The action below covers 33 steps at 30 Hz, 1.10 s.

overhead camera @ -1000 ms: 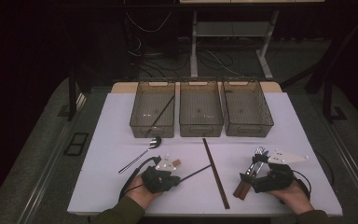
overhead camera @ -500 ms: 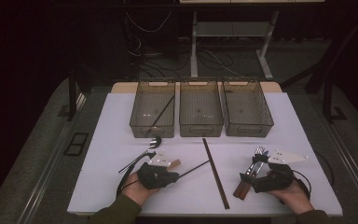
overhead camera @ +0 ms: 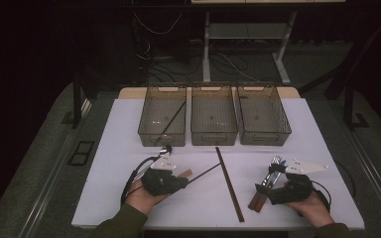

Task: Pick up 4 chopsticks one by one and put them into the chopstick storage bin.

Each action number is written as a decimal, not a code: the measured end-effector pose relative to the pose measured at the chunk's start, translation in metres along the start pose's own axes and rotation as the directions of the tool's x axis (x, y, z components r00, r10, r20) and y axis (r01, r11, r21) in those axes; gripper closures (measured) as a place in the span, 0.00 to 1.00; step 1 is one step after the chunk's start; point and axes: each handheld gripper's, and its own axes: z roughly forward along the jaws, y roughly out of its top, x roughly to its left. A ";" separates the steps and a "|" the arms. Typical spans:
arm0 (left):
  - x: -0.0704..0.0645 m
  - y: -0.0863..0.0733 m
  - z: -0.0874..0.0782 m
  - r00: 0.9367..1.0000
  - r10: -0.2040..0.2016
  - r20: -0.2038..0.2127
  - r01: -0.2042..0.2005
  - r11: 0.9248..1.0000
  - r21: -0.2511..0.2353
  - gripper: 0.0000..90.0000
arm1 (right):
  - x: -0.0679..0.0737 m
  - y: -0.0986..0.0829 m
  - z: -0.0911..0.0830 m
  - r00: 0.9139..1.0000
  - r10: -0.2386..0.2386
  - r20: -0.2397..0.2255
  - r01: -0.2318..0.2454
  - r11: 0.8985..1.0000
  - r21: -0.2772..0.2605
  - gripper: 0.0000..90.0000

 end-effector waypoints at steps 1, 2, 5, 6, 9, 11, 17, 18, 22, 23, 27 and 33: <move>0.000 0.001 0.000 1.000 -0.003 0.000 0.003 1.000 -0.002 0.95 | 0.000 0.000 0.000 1.000 -0.001 -0.001 0.001 1.000 -0.001 0.01; 0.001 0.002 -0.001 1.000 -0.001 -0.001 0.001 1.000 0.000 0.95 | 0.000 0.000 0.000 1.000 -0.002 -0.001 0.002 1.000 -0.001 0.01; 0.003 0.004 -0.002 1.000 0.000 -0.001 0.000 1.000 -0.005 0.95 | 0.000 0.000 0.000 1.000 0.001 0.000 -0.001 1.000 -0.003 0.01; 0.003 0.005 -0.002 1.000 0.001 -0.002 -0.001 1.000 -0.007 0.95 | -0.001 0.000 -0.001 1.000 0.003 0.000 -0.003 1.000 -0.003 0.01; 0.006 0.008 -0.003 1.000 0.007 -0.003 -0.007 1.000 -0.012 0.95 | 0.000 0.000 -0.001 1.000 0.003 0.000 -0.003 1.000 -0.004 0.01; 0.008 0.011 -0.003 1.000 0.002 -0.005 -0.002 1.000 -0.012 0.95 | 0.000 0.000 -0.001 1.000 0.000 0.000 0.000 1.000 -0.003 0.01; 0.013 0.016 -0.005 1.000 0.006 -0.013 -0.006 1.000 -0.012 0.95 | 0.000 0.000 0.000 1.000 -0.003 0.000 0.003 1.000 -0.002 0.01; 0.013 0.016 -0.005 1.000 0.007 -0.014 -0.008 1.000 -0.014 0.95 | -0.001 0.000 0.000 1.000 -0.001 0.001 0.001 1.000 0.000 0.01; 0.016 0.019 -0.009 1.000 0.007 -0.018 -0.008 1.000 -0.027 0.95 | 0.000 0.000 0.000 1.000 0.001 0.001 -0.001 1.000 0.000 0.01; 0.017 0.020 -0.010 1.000 0.009 -0.019 -0.009 1.000 -0.027 0.95 | 0.000 0.000 0.000 1.000 0.002 0.002 -0.002 1.000 0.000 0.01; 0.020 0.022 -0.013 1.000 0.008 -0.022 -0.009 0.999 -0.038 0.95 | -0.001 0.000 0.001 1.000 0.006 0.006 -0.006 1.000 0.003 0.01; 0.026 0.028 -0.017 0.999 0.002 -0.038 -0.004 0.998 -0.058 0.95 | -0.001 -0.001 0.000 1.000 0.003 0.003 -0.003 1.000 0.001 0.01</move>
